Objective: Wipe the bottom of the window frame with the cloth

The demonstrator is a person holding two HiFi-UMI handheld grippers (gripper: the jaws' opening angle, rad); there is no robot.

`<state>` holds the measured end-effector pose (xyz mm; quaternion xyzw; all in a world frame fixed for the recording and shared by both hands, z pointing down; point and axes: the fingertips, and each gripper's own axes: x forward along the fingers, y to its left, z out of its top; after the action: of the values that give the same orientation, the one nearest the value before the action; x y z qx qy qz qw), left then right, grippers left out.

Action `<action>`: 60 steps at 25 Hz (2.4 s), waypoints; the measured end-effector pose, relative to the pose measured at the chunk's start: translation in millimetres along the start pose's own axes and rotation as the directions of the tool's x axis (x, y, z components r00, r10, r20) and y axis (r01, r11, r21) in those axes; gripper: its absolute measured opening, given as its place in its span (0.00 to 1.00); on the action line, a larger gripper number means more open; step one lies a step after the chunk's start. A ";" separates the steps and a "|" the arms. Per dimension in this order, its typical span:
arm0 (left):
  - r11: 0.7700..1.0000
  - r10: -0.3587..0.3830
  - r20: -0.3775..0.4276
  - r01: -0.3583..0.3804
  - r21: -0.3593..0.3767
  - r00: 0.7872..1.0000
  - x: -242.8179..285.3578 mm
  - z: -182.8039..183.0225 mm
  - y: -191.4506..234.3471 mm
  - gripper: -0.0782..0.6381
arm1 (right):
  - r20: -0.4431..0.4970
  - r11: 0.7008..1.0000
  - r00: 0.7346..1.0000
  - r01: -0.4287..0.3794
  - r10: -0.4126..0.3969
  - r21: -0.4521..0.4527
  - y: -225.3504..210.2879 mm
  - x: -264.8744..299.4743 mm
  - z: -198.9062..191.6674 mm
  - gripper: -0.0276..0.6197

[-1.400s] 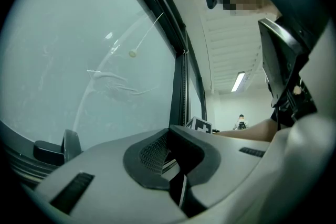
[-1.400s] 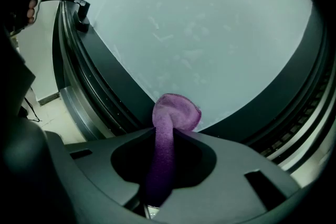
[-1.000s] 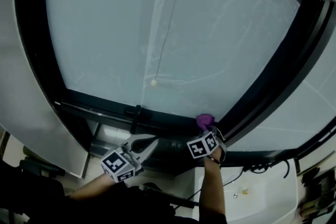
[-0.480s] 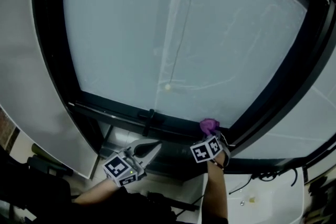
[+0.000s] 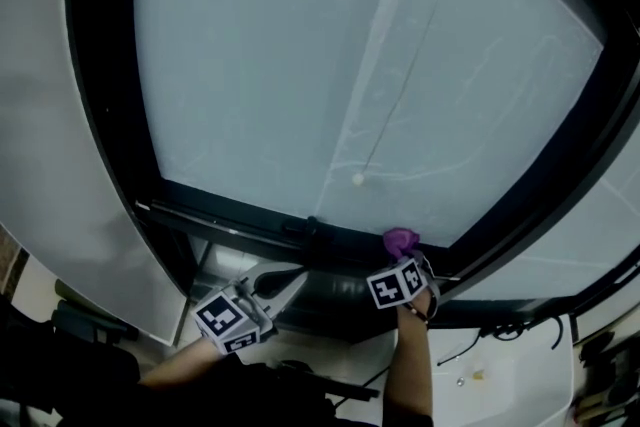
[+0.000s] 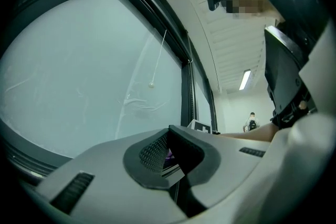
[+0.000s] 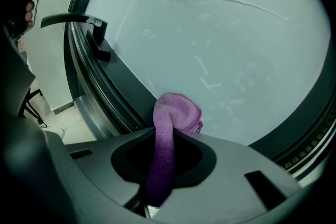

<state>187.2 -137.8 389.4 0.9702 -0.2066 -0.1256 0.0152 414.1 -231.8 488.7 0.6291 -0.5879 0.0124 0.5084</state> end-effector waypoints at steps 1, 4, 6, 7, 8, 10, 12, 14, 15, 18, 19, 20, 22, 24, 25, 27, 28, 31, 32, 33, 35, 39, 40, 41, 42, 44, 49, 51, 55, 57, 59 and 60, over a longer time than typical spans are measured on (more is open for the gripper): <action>1.000 0.000 0.001 0.000 -0.004 1.000 -3.3 0.5 2.8 0.10 | 0.001 1.000 1.000 0.000 0.000 0.001 2.8 -1.3 2.4 0.15; 1.000 0.000 0.002 0.000 -0.014 1.000 -12.6 2.2 10.6 0.10 | 0.005 1.000 1.000 0.003 -0.003 0.001 11.4 -5.3 10.1 0.15; 1.000 -0.001 0.002 0.001 -0.019 1.000 -18.1 2.8 16.0 0.10 | 0.003 1.000 1.000 0.005 -0.005 0.000 16.5 -7.2 14.9 0.15; 1.000 0.000 0.002 0.000 -0.020 1.000 -20.8 2.7 18.8 0.10 | 0.002 1.000 1.000 0.006 -0.006 -0.001 18.8 -7.9 17.2 0.15; 1.000 0.001 0.001 -0.001 -0.021 1.000 -23.8 2.6 21.6 0.10 | 0.001 1.000 1.000 0.006 -0.006 -0.002 21.3 -8.5 19.6 0.15; 1.000 0.005 0.003 -0.005 -0.023 1.000 -30.7 2.5 27.4 0.10 | -0.004 1.000 1.000 0.006 -0.006 -0.001 26.6 -8.9 23.7 0.15; 0.999 0.013 0.011 -0.013 -0.034 1.000 -38.3 1.6 31.5 0.10 | -0.014 1.000 1.000 0.004 -0.004 -0.003 30.8 -9.3 25.0 0.15; 0.999 0.022 0.017 -0.021 -0.048 1.000 -44.7 0.5 35.3 0.10 | -0.023 1.000 1.000 -0.002 0.002 -0.004 33.1 -10.0 27.2 0.15; 0.998 0.024 0.016 -0.023 -0.052 1.000 -47.4 -0.1 37.9 0.10 | -0.023 1.000 1.000 -0.006 0.006 -0.002 34.2 -10.4 29.6 0.15; 0.998 0.031 0.010 -0.030 -0.056 0.999 -54.8 -1.0 47.1 0.10 | -0.022 1.000 1.000 -0.007 0.006 -0.006 40.7 -12.1 39.4 0.15; 0.998 0.036 0.011 -0.035 -0.057 0.999 -57.3 -0.6 50.1 0.10 | -0.023 1.000 1.000 -0.006 0.005 -0.011 43.6 -13.0 42.4 0.15; 0.997 0.042 0.013 -0.041 -0.058 0.999 -60.0 -0.1 52.8 0.10 | -0.024 1.000 1.000 -0.006 0.006 -0.017 46.7 -13.9 45.1 0.15; 0.997 0.051 0.014 -0.050 -0.062 0.999 -65.1 -0.1 57.3 0.10 | -0.024 1.000 1.000 -0.014 0.014 -0.027 52.8 -15.3 50.1 0.15; 0.996 0.054 0.012 -0.053 -0.066 0.998 -69.2 -0.2 60.7 0.10 | -0.023 0.999 0.999 -0.024 0.024 -0.031 57.7 -16.6 54.9 0.15; 0.996 0.056 0.013 -0.055 -0.067 0.998 -71.3 0.3 62.7 0.10 | -0.022 0.999 0.999 -0.027 0.027 -0.033 59.8 -17.2 57.5 0.15; 0.996 0.063 0.020 -0.061 -0.066 0.998 -75.7 2.5 67.6 0.10 | -0.021 0.999 0.999 -0.029 0.028 -0.038 63.4 -18.0 63.1 0.15; 0.996 0.066 0.023 -0.065 -0.065 0.998 -78.0 3.6 70.3 0.10 | -0.022 0.999 0.999 -0.029 0.028 -0.041 65.0 -18.2 65.5 0.15; 0.995 0.080 0.023 -0.078 -0.069 0.997 -85.7 3.7 78.0 0.10 | -0.025 0.998 0.999 -0.029 0.028 -0.048 69.8 -18.4 70.5 0.15; 0.994 0.084 0.022 -0.082 -0.072 0.996 -88.3 3.3 80.1 0.10 | -0.027 0.998 0.999 -0.029 0.027 -0.051 71.2 -18.4 71.5 0.15; 0.993 0.088 0.022 -0.086 -0.075 0.996 -90.6 3.0 81.8 0.10 | -0.027 0.998 0.999 -0.029 0.028 -0.052 72.4 -18.5 72.7 0.15; 0.992 0.098 0.024 -0.096 -0.079 0.995 -94.2 3.2 85.0 0.10 | -0.019 0.998 0.999 -0.036 0.036 -0.050 75.0 -19.2 76.9 0.15; 0.990 0.121 0.023 -0.118 -0.083 0.992 -101.6 4.4 91.2 0.10 | 0.020 0.998 0.998 -0.063 0.064 -0.029 87.0 -22.8 88.3 0.15; 0.989 0.123 0.020 -0.121 -0.085 0.992 -103.3 3.8 92.1 0.10 | 0.027 0.997 0.997 -0.068 0.069 -0.027 89.7 -23.8 90.3 0.15; 0.989 0.125 0.017 -0.123 -0.088 0.992 -104.7 3.0 92.9 0.10 | 0.034 0.997 0.997 -0.074 0.075 -0.025 91.9 -24.6 92.3 0.15; 0.988 0.128 0.016 -0.126 -0.092 0.992 -106.0 2.1 93.9 0.10 | 0.042 0.996 0.996 -0.081 0.082 -0.022 93.6 -25.2 94.6 0.15; 0.985 0.140 0.015 -0.138 -0.101 0.990 -108.8 0.1 96.6 0.10 | 0.062 0.995 0.993 -0.097 0.097 -0.016 96.4 -25.8 100.2 0.15; 0.979 0.173 0.016 -0.170 -0.114 0.985 -112.6 -3.7 99.8 0.10 | 0.096 0.991 0.986 -0.135 0.134 0.008 99.5 -25.3 107.0 0.15; 0.978 0.176 0.018 -0.173 -0.113 0.984 -112.1 -3.5 98.5 0.10 | 0.131 0.988 0.980 -0.155 0.151 0.021 100.3 -24.1 109.6 0.15; 0.978 0.182 0.027 -0.178 -0.109 0.983 -111.2 -0.3 97.0 0.10 | 0.159 0.976 0.970 -0.197 0.181 0.090 100.0 -21.0 103.6 0.15; 0.978 0.182 0.029 -0.178 -0.109 0.983 -110.3 -0.1 95.3 0.10 | 0.194 0.969 0.961 -0.221 0.197 0.112 101.0 -26.4 107.6 0.15; 0.979 0.180 0.029 -0.176 -0.107 0.983 -108.9 -0.1 92.9 0.10 | 0.215 0.970 0.956 -0.225 0.200 0.096 102.8 -30.2 111.7 0.15; 0.979 0.178 0.029 -0.174 -0.106 0.984 -108.2 0.1 91.7 0.10 | 0.214 0.973 0.957 -0.217 0.197 0.078 103.4 -31.1 112.4 0.15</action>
<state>55.2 -177.8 422.5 0.9434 -0.2853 -0.1530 0.0724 261.3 -261.2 480.1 0.5868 -0.6984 0.0304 0.4086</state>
